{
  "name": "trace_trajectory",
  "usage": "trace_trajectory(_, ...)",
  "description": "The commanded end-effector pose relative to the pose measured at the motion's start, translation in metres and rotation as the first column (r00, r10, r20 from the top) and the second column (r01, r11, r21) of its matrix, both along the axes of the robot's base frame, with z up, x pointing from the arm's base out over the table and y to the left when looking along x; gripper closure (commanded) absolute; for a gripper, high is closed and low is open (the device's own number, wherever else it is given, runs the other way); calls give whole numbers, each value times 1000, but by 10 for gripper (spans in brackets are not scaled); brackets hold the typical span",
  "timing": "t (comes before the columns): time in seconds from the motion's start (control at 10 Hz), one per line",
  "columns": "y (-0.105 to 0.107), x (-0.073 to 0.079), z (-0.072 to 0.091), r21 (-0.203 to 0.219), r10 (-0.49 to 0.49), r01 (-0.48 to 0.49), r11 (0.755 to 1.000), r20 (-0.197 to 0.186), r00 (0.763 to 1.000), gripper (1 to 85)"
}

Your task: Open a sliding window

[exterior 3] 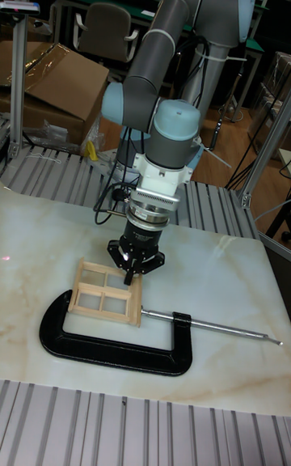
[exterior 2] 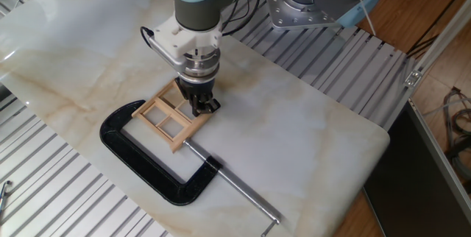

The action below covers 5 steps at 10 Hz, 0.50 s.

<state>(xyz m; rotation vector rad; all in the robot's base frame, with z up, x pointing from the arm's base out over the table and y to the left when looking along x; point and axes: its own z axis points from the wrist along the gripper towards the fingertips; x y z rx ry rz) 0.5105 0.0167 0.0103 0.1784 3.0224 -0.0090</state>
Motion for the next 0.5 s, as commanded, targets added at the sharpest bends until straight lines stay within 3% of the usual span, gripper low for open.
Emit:
trace_trajectory(0.0,-7,-1,3,-19,25,-25,1000,-14,1000,850)
trace_trajectory(0.1,-14,-2,5,-34,45,-46,998,-22,999,850)
trace_trajectory(0.4,-15,-4,14,-11,42,-43,999,-34,999,850)
